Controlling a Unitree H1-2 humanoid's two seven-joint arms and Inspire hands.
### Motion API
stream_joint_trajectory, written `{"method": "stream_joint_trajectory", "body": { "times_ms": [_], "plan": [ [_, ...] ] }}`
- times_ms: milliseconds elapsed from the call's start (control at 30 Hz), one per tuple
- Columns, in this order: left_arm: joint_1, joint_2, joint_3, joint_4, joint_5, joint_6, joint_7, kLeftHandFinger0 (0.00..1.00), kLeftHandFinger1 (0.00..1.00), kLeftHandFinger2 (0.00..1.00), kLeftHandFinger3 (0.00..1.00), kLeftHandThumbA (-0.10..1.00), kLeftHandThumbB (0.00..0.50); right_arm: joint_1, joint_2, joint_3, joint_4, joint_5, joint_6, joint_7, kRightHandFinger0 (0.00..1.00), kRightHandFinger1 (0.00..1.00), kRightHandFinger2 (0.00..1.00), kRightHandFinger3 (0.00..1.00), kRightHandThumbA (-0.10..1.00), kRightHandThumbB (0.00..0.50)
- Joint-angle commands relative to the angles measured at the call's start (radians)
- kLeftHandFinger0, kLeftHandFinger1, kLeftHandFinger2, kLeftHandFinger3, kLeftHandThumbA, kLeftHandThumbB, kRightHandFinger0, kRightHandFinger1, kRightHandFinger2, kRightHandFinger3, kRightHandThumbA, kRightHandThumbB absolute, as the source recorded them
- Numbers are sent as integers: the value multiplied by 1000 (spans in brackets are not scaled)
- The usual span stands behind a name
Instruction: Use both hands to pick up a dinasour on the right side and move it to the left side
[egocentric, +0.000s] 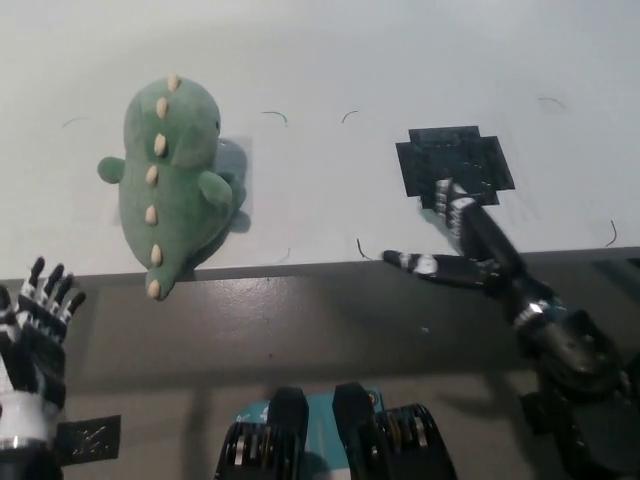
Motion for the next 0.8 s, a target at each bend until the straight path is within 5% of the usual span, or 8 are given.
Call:
{"method": "stream_joint_trajectory", "body": {
  "times_ms": [0,600,767],
  "plan": [
    [35,-16,-16,-120,59,34,43,1000,1000,1000,1000,1000,302,22,-49,-41,-99,81,38,43,1000,1000,1000,1000,1000,116],
    [123,-86,-84,-210,129,20,44,1000,1000,1000,1000,1000,325,180,-174,-144,-149,112,-130,48,1000,1000,1000,1000,1000,114],
    [138,-95,-89,-239,139,0,46,1000,1000,1000,1000,1000,298,241,-202,-171,-171,148,-117,68,1000,1000,1000,1000,1000,166]
  ]
}}
